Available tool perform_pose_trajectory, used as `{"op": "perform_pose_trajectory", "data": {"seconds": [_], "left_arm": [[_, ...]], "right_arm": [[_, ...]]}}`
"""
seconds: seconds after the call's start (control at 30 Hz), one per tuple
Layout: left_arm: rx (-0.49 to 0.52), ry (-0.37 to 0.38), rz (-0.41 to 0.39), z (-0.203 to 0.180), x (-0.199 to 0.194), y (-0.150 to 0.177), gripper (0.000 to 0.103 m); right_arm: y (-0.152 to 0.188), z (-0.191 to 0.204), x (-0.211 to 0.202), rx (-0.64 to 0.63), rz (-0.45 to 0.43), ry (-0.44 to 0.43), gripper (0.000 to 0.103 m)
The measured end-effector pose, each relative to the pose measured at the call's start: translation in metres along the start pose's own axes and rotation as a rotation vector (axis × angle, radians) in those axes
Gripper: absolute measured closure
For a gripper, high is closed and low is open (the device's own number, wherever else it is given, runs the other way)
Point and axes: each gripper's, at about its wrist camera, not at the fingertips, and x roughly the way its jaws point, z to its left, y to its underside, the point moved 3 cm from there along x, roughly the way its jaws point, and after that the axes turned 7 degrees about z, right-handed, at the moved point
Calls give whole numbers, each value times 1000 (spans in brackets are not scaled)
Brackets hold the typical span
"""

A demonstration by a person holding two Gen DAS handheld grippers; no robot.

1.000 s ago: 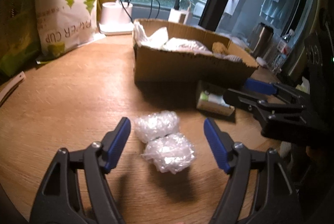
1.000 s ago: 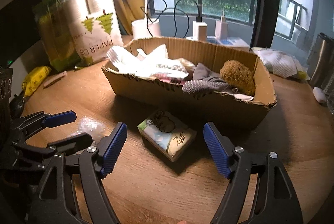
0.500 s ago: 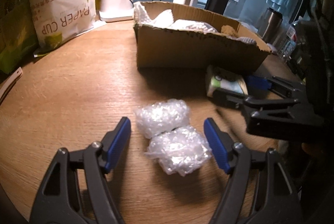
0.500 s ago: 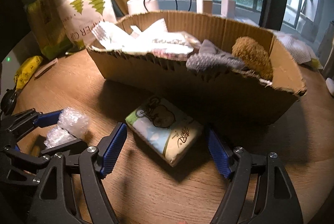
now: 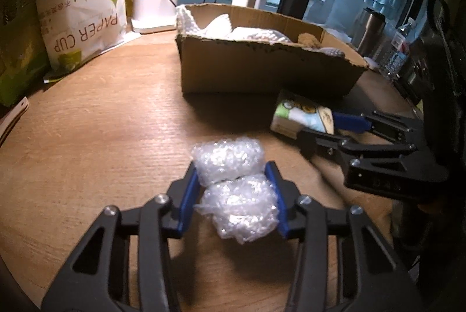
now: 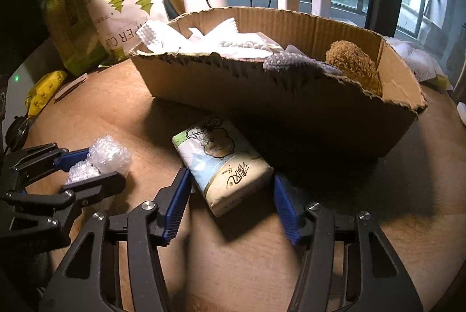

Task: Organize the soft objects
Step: 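Lift the bubble wrap and tissue pack off the desk with both grippers, then carry both items over the cardboard box and lower them inside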

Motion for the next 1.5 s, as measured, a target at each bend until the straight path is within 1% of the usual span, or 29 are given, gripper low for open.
{"op": "perform_pose_trajectory", "data": {"seconds": [0.17,0.4,0.5,0.63,0.9,1.0,1.17,1.5], "left_arm": [[7,7,-27,-3,-10,6,58],[1,25,-44,-9,-20,8,58],[2,46,-66,-12,-28,6,58],[22,42,-94,-22,-38,2,58],[60,42,-110,-43,-46,-5,58],[75,31,-121,-53,-49,-8,58],[96,20,-159,-67,-58,-18,58],[112,6,-232,-82,-72,-47,57]], "right_arm": [[8,-1,-12,-1,-17,-1,44],[16,-6,-32,4,-49,2,44],[19,-8,-40,2,-59,2,44],[24,-8,-50,-7,-77,-3,44],[32,-20,-75,16,-131,-11,44],[34,-27,-84,26,-147,-10,44],[36,-39,-96,42,-170,-9,44],[30,-66,-113,73,-216,-8,44]]}}
